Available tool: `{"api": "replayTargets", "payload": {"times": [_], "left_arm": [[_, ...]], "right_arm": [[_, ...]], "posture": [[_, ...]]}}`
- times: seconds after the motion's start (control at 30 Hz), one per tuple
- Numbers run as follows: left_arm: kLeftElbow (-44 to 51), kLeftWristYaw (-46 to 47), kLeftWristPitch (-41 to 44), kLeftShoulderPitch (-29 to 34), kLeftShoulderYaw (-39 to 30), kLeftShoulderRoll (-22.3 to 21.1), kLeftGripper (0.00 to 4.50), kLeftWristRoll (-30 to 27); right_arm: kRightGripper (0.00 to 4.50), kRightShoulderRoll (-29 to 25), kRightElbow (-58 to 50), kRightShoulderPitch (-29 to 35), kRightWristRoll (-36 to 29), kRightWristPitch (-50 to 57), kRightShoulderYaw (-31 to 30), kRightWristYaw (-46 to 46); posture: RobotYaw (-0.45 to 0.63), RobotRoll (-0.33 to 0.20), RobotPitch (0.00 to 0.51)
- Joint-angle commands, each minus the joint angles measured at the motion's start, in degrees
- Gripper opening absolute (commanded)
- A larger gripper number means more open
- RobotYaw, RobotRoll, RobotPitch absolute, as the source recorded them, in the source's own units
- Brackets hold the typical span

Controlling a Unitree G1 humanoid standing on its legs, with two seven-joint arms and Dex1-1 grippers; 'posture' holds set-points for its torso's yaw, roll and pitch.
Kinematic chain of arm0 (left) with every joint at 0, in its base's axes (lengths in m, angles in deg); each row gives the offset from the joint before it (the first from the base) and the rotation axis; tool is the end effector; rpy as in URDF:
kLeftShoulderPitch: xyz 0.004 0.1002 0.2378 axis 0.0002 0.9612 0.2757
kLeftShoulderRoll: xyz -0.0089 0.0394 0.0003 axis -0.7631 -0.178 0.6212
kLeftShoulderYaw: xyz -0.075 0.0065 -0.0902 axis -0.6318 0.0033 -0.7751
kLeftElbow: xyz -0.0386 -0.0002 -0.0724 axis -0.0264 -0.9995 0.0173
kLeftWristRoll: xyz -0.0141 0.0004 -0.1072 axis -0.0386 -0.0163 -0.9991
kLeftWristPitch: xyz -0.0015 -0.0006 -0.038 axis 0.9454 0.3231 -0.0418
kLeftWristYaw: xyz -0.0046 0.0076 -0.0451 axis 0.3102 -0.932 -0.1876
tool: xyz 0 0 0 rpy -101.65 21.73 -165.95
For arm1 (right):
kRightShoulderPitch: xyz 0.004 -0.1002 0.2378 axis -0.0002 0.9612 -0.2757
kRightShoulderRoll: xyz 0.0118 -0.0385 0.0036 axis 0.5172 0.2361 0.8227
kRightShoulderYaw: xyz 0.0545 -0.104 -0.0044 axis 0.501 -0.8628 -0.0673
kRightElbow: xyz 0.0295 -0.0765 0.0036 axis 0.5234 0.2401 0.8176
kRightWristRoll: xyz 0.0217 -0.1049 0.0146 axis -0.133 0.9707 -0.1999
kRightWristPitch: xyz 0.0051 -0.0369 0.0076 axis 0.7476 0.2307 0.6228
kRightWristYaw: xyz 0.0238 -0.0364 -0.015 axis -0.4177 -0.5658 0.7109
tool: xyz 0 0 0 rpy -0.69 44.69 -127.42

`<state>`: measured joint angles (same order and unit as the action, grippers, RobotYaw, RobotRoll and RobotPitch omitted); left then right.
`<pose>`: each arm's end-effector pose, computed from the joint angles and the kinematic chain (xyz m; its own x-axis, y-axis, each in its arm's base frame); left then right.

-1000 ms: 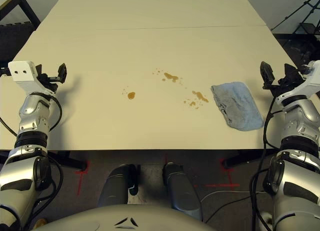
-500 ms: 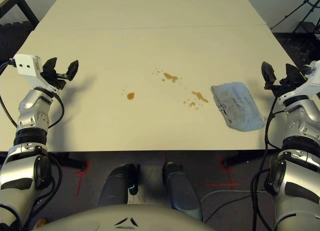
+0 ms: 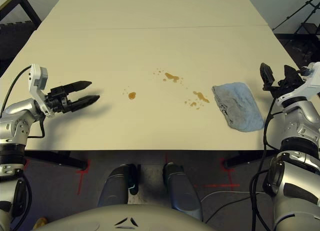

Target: Wipe the water off the table with a rag.

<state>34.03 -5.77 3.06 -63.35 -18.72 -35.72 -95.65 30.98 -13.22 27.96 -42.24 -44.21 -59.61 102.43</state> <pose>0.2789 0.3113 0.1271 0.5167 -0.8420 -0.1549 0.8524 0.5228 0.0014 0.2587 -0.3915 0.1115 0.9885 -0.0127 0.1510 -0.0037 0.9942 0.1079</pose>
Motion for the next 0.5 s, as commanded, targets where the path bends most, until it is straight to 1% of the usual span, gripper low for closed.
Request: {"api": "replayTargets", "payload": {"times": [0.03, 0.17, 0.27, 0.4, 0.5], "left_arm": [[-2.14, -1.01, -2.35, -1.19, 1.11, -0.36, 4.50, 2.26], [-3.39, -1.52, -3.38, -1.76, 1.47, -0.12, 4.50, 2.87], [-3.75, -1.57, -3.81, -1.91, 1.73, 0.11, 4.50, 3.14], [-3.90, -1.42, -3.93, -2.23, 1.96, 0.32, 4.50, 3.28], [-3.76, -1.40, -3.87, -2.29, 1.93, 0.37, 4.50, 3.27]], "right_arm": [[4.47, -3.11, -4.52, 1.74, -2.89, 9.14, 0.28, 3.88], [4.47, -7.96, -12.11, 6.61, -6.05, 25.22, -1.79, 11.67], [4.47, -11.82, -16.60, 10.56, -6.15, 34.18, -4.81, 16.61], [4.47, -14.52, -18.01, 12.84, -4.99, 38.88, -7.17, 20.05], [4.47, -14.71, -17.52, 12.79, -4.23, 40.27, -8.89, 21.48]], "posture": [[-0.16, 0.000, 0.150], [-0.17, 0.000, 0.153], [-0.18, 0.000, 0.153], [-0.18, 0.000, 0.155], [-0.18, 0.000, 0.156]]}}
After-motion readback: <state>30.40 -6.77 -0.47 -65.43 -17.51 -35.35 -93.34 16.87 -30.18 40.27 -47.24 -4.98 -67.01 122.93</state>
